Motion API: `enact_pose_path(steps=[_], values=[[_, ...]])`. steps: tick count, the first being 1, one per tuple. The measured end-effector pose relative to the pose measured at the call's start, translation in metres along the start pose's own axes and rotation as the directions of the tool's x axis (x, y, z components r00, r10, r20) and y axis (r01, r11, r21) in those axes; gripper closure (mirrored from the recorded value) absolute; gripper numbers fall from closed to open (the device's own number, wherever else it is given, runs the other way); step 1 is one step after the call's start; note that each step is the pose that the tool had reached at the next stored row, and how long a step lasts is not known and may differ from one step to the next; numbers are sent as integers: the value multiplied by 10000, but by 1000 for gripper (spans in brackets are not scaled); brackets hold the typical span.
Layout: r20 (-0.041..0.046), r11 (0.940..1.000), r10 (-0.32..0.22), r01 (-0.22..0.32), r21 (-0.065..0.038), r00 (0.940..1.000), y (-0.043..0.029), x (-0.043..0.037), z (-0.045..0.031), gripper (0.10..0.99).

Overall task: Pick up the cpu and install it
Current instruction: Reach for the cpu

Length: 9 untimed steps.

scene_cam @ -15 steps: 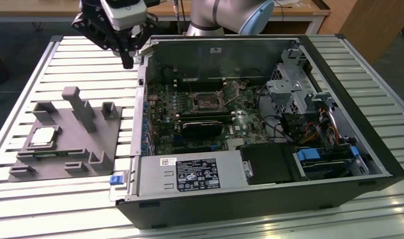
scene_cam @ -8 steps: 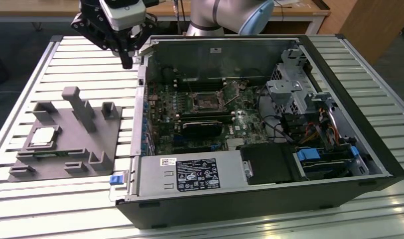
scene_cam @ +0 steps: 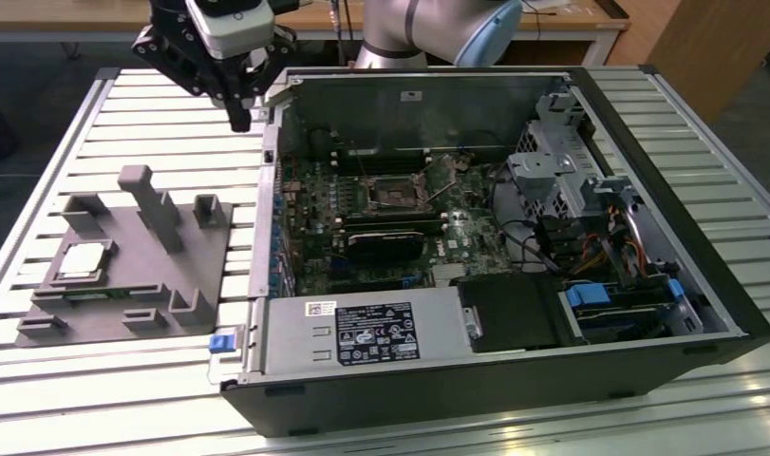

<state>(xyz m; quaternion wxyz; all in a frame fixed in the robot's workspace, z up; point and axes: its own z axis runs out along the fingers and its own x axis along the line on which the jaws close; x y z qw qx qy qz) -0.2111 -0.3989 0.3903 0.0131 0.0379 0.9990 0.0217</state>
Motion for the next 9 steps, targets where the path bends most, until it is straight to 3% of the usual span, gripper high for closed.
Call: enact_pose_path(steps=[9], values=[[0,10000,0,0,1,10000,-2,25,2,980]])
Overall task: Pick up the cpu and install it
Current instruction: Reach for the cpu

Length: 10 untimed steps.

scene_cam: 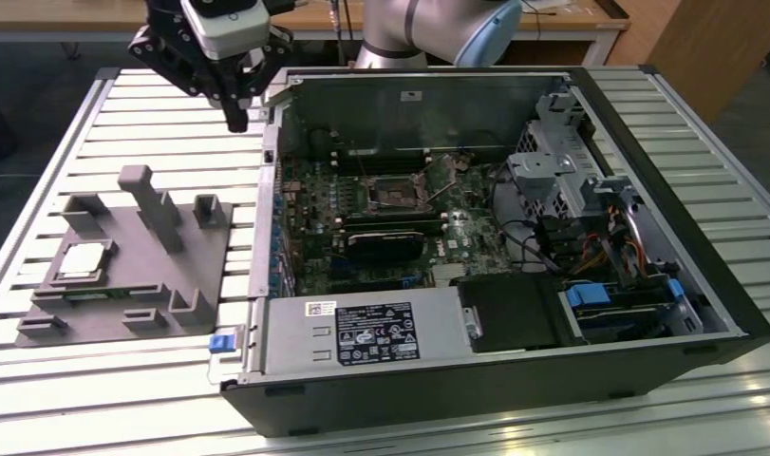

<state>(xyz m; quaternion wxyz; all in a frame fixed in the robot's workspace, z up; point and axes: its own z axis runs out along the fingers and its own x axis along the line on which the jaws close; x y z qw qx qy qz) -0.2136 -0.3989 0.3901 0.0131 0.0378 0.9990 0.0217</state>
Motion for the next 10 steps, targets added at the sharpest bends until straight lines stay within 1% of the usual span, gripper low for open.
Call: enact_pose_path(steps=[10], values=[[0,10000,0,0,0,10000,-2,19,1,980]])
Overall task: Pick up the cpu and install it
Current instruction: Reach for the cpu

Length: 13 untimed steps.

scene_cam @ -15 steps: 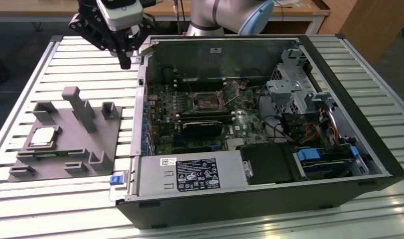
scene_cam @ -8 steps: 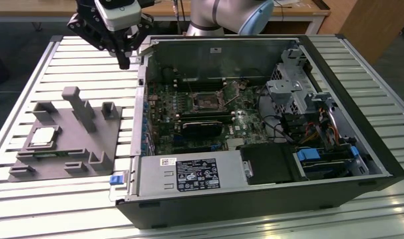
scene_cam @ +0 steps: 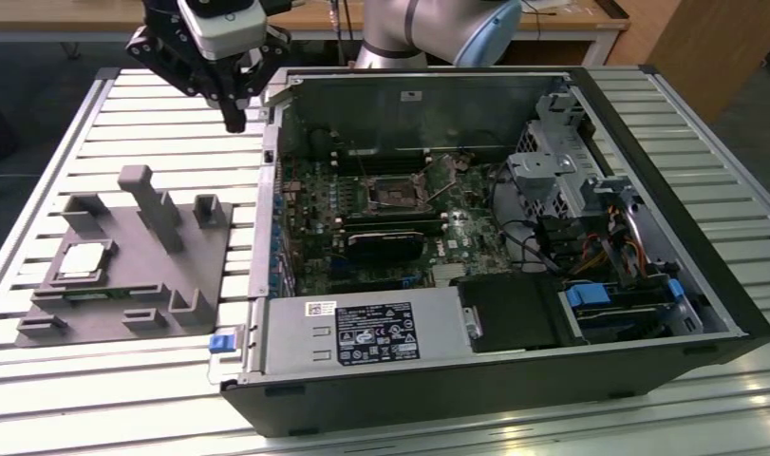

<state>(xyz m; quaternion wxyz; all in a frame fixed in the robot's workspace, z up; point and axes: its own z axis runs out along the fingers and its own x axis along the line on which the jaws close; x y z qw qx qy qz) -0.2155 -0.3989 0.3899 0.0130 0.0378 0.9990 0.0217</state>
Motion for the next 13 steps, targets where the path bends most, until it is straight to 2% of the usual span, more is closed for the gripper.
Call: enact_pose_path(steps=[13], values=[[0,10000,0,0,0,10000,-2,26,2,980]])
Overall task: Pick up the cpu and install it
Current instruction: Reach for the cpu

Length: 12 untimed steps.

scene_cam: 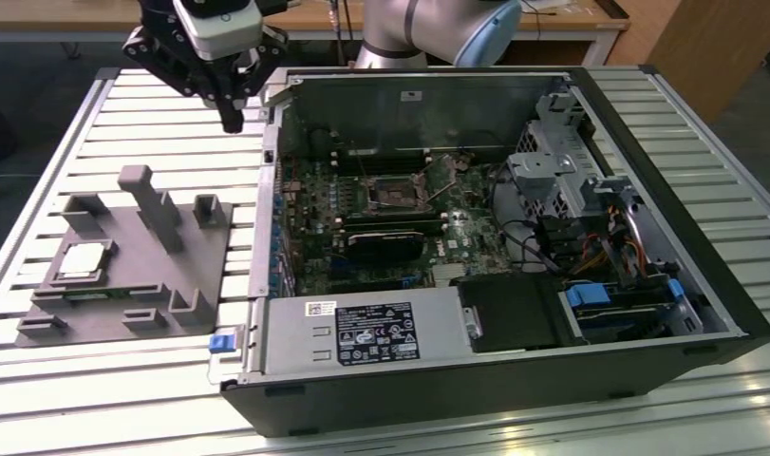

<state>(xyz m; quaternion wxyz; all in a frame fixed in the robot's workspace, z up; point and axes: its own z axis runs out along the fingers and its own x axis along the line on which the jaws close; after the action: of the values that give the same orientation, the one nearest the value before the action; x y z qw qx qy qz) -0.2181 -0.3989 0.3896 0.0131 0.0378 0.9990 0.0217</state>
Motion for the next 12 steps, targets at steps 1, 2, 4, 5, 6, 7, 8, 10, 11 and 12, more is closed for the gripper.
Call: enact_pose_path(steps=[1,2,4,5,6,7,8,10,11,12], values=[[0,10000,0,0,0,10000,0,1,0,980],[0,10000,0,0,0,10000,0,3,0,980],[0,10000,1,-1,0,10000,-1,7,1,980],[1,10000,1,-1,-1,10000,-1,10,2,980],[0,10000,1,-1,0,10000,-1,12,2,980],[0,10000,0,0,0,10000,-1,14,2,980],[0,10000,0,0,0,10000,-2,16,2,980],[0,10000,0,0,0,10000,-2,20,2,980],[1,10000,0,0,-1,10000,-2,22,3,980],[0,10000,0,0,0,10000,-2,24,3,980]])
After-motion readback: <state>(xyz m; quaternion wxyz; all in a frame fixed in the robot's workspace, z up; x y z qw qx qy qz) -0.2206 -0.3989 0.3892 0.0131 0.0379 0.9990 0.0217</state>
